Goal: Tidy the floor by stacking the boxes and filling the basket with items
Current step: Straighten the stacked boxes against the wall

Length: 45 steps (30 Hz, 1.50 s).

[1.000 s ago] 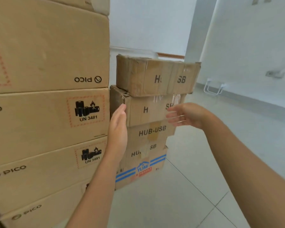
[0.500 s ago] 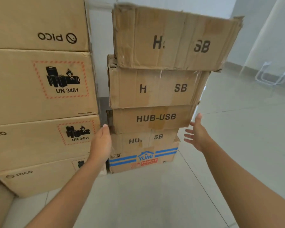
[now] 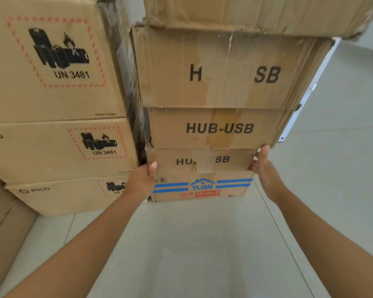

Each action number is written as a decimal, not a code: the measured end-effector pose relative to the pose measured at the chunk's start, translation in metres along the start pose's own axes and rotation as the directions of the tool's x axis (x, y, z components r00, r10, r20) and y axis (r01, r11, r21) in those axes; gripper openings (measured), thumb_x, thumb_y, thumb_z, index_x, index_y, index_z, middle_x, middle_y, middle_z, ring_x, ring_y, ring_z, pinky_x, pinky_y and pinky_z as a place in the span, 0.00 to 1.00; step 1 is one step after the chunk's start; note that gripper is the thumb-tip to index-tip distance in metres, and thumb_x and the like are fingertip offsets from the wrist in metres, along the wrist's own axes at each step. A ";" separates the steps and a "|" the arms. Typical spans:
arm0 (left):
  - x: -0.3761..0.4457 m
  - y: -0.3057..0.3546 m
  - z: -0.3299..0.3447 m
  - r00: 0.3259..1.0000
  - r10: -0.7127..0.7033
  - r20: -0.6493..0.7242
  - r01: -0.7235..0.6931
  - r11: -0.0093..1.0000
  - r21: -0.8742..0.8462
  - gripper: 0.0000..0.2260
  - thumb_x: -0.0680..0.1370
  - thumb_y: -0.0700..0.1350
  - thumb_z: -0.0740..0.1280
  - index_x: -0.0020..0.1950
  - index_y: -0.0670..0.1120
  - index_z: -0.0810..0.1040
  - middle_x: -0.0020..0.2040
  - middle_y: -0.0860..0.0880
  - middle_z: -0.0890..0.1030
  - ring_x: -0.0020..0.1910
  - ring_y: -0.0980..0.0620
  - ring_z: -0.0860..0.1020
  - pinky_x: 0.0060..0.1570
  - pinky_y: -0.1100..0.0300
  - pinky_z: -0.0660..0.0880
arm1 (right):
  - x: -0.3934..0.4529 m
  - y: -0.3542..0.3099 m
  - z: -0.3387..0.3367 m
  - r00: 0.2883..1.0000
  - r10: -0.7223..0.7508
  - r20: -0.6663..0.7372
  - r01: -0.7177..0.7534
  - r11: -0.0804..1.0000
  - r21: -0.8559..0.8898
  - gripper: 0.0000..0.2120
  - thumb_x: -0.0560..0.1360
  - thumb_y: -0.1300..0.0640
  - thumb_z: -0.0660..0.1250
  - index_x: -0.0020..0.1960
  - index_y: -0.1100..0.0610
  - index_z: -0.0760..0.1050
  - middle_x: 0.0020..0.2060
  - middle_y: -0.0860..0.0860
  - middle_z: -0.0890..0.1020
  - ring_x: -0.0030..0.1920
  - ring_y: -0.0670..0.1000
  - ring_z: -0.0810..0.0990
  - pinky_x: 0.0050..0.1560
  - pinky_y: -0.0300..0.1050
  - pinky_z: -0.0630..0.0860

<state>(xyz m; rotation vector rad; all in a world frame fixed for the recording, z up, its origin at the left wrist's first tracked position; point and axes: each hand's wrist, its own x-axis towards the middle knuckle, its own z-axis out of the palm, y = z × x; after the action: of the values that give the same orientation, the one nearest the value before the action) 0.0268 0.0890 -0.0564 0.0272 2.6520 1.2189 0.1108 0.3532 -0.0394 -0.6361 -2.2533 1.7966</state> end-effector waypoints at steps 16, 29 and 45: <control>0.014 0.002 0.004 0.990 -0.011 -0.140 0.039 0.980 0.195 0.20 0.80 0.57 0.51 0.49 0.43 0.74 0.42 0.43 0.81 0.36 0.45 0.80 0.36 0.51 0.77 | 0.013 0.017 -0.006 0.997 0.069 0.025 -0.066 0.992 -0.105 0.14 0.82 0.47 0.51 0.60 0.50 0.70 0.49 0.43 0.78 0.51 0.43 0.77 0.53 0.39 0.68; -0.005 0.004 -0.004 0.993 -0.103 0.054 0.111 0.979 -0.172 0.15 0.79 0.37 0.56 0.63 0.44 0.72 0.58 0.43 0.77 0.49 0.49 0.73 0.46 0.59 0.68 | 0.021 0.009 0.008 0.938 0.347 0.018 -0.340 0.903 0.263 0.09 0.77 0.61 0.54 0.50 0.58 0.73 0.46 0.50 0.75 0.52 0.49 0.72 0.59 0.42 0.64; -0.049 0.057 -0.028 0.967 0.171 -0.187 -0.219 0.937 -0.272 0.25 0.79 0.38 0.58 0.75 0.43 0.58 0.39 0.59 0.72 0.36 0.66 0.69 0.42 0.69 0.67 | 0.006 -0.076 0.029 0.952 0.051 -0.301 0.109 0.865 0.490 0.25 0.81 0.42 0.45 0.71 0.52 0.63 0.63 0.47 0.72 0.65 0.46 0.68 0.63 0.41 0.65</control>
<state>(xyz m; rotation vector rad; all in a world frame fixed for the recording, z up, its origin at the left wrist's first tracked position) 0.0646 0.1001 0.0139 0.1547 2.6221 1.7361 0.0782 0.3174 0.0255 -0.7041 -1.4971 1.9930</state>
